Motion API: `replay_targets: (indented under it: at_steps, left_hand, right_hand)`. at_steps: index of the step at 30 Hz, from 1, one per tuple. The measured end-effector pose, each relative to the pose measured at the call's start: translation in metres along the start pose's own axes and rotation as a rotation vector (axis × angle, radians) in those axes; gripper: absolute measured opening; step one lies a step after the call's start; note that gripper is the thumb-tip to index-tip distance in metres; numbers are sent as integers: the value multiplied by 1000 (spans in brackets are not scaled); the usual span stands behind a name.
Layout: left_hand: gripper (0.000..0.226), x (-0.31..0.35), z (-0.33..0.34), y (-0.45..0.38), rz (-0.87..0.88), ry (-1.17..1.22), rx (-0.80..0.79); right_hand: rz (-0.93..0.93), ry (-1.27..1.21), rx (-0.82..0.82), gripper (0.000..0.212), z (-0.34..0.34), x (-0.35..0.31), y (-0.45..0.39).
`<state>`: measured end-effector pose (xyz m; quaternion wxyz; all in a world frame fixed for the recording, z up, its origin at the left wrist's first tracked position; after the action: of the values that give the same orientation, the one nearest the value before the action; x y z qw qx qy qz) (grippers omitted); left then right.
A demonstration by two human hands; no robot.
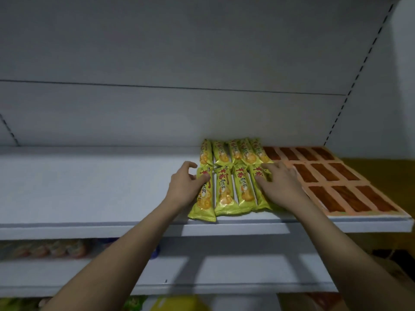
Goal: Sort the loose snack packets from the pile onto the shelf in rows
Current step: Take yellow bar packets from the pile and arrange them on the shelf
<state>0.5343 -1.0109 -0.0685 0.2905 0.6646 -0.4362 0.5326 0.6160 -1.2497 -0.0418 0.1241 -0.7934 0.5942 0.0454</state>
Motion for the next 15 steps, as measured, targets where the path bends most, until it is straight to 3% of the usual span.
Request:
replay_targets:
  at_steps: [4, 9, 15]
  left_hand:
    - [40, 10, 7, 12, 39, -143, 40]
    - [45, 12, 18, 43, 142, -268, -82]
    - [48, 9, 49, 50, 170, -386, -136]
  right_hand:
    - [-11, -15, -16, 59, 0, 14, 4]
    - [-86, -132, -139, 63, 11, 20, 14]
    - [-136, -175, -129, 63, 18, 21, 20]
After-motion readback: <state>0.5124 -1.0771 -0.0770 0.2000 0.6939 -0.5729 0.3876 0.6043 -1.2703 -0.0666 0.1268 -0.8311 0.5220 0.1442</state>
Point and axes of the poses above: each hand's wrist, its own y-axis away from the middle knuckle, its own z-axis out of the palm, x = y × z, the point moved 4 cm from there along -y, towards the middle knuckle, and after that the axes turned 10 degrees about y, right-handed, at the moved point
